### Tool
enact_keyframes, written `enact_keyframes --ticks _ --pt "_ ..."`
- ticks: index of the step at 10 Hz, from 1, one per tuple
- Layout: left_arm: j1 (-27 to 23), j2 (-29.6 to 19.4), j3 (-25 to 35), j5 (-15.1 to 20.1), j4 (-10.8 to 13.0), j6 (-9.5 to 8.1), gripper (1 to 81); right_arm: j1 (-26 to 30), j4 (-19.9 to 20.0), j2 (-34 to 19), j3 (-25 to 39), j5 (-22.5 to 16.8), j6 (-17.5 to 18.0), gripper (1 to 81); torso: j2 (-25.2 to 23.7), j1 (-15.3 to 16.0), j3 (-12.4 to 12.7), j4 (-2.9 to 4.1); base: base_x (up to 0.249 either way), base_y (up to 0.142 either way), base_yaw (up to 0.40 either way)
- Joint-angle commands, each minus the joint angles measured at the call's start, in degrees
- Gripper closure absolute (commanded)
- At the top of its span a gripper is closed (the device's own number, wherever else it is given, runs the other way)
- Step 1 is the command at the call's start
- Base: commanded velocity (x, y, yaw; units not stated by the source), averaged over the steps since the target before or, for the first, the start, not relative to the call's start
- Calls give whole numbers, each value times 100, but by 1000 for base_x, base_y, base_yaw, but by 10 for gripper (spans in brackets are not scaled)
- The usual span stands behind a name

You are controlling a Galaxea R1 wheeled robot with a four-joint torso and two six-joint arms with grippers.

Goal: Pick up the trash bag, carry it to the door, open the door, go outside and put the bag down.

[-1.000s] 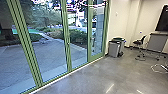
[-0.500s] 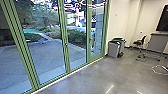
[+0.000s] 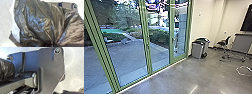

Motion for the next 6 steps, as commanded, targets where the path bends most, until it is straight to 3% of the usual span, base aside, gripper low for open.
enact_keyframes --ticks 1,6 --pt "-301 -32 -9 481 18 56 811 293 -16 -4 -1 -326 -20 10 0 0 0 0 138 -97 0" --pt "-301 -32 -10 481 18 65 811 293 -25 -4 -1 -326 -20 10 0 -2 2 0 138 -86 0"
